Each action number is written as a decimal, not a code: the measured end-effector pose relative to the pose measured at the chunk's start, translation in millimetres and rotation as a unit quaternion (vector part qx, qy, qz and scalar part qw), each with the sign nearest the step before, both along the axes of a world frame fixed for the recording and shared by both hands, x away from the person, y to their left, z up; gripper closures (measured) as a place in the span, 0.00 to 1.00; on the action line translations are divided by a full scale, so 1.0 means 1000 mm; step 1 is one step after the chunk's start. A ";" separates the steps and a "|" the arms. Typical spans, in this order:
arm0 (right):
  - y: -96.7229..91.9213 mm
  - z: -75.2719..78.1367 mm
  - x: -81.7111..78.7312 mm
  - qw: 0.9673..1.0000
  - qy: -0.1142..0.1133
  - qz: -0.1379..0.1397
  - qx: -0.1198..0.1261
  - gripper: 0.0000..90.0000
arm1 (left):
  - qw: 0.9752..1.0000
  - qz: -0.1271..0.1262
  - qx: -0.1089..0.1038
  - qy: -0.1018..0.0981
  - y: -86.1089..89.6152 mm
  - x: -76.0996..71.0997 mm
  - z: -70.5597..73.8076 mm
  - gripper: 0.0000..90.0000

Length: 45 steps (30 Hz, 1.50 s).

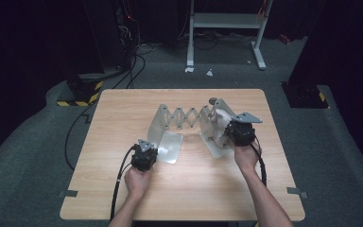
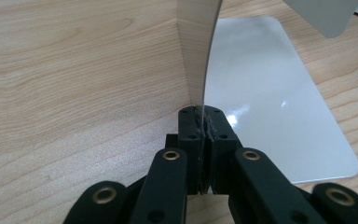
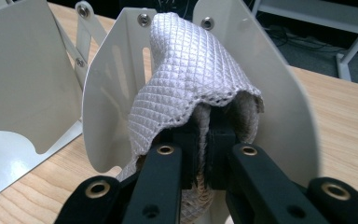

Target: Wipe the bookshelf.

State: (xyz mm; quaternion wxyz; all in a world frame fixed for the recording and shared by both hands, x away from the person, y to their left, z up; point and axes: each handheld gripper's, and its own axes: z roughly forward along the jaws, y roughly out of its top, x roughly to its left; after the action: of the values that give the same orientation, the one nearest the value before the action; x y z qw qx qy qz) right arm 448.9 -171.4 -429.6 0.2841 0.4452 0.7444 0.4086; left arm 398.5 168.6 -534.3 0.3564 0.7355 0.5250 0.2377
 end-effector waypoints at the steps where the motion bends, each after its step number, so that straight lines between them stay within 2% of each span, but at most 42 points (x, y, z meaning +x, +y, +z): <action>1: 0.002 -0.002 0.002 1.000 0.002 0.002 -0.003 0.95 | 1.000 0.000 0.000 0.000 0.000 0.000 0.000 0.96; 9: 0.011 -0.021 0.011 0.999 0.031 0.007 -0.020 0.96 | 1.000 0.000 -0.001 0.001 0.000 0.000 0.000 0.96; 11: 0.014 -0.033 0.016 0.998 0.050 0.008 -0.029 0.95 | 1.000 0.000 -0.001 0.001 0.000 0.000 0.000 0.96; 18: 0.017 -0.052 0.028 0.995 0.088 0.004 -0.039 0.95 | 1.000 0.000 -0.001 0.001 0.000 0.000 0.000 0.96; 22: 0.018 -0.060 0.035 0.994 0.104 -0.004 -0.028 0.95 | 1.000 0.000 -0.002 0.001 0.000 0.000 0.000 0.96; 25: 0.019 -0.062 0.039 0.994 0.104 -0.008 -0.025 0.95 | 1.000 0.000 -0.002 0.001 0.000 0.000 0.000 0.96; 29: 0.022 -0.054 0.042 0.995 0.098 -0.005 -0.022 0.95 | 1.000 0.000 -0.002 0.001 0.000 0.000 0.000 0.96; 34: 0.022 -0.034 0.046 0.997 0.079 -0.009 -0.014 0.95 | 1.000 0.000 -0.002 0.001 0.000 0.000 0.000 0.96; 38: 0.020 -0.014 0.047 0.998 0.057 -0.011 0.003 0.95 | 1.000 0.000 -0.003 0.001 0.001 0.000 0.000 0.96; 39: 0.020 -0.014 0.047 0.998 0.057 -0.011 0.003 0.95 | 1.000 0.000 -0.003 0.001 0.001 0.000 0.000 0.96; 40: 0.020 -0.006 0.047 0.999 0.047 -0.008 0.007 0.95 | 1.000 0.000 -0.003 0.001 0.001 0.000 0.000 0.96; 43: 0.021 0.006 0.046 0.999 0.031 -0.005 0.014 0.96 | 1.000 0.000 -0.003 0.002 0.001 0.000 0.000 0.96; 45: 0.022 0.013 0.046 0.999 0.027 0.000 0.019 0.96 | 1.000 0.000 -0.002 0.001 0.001 0.000 0.000 0.96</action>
State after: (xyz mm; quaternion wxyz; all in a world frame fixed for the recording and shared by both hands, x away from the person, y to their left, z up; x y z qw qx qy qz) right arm 494.5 -149.1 -417.0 0.2551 0.4614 0.7441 0.4102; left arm 398.6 169.1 -534.2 0.3574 0.7352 0.5258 0.2354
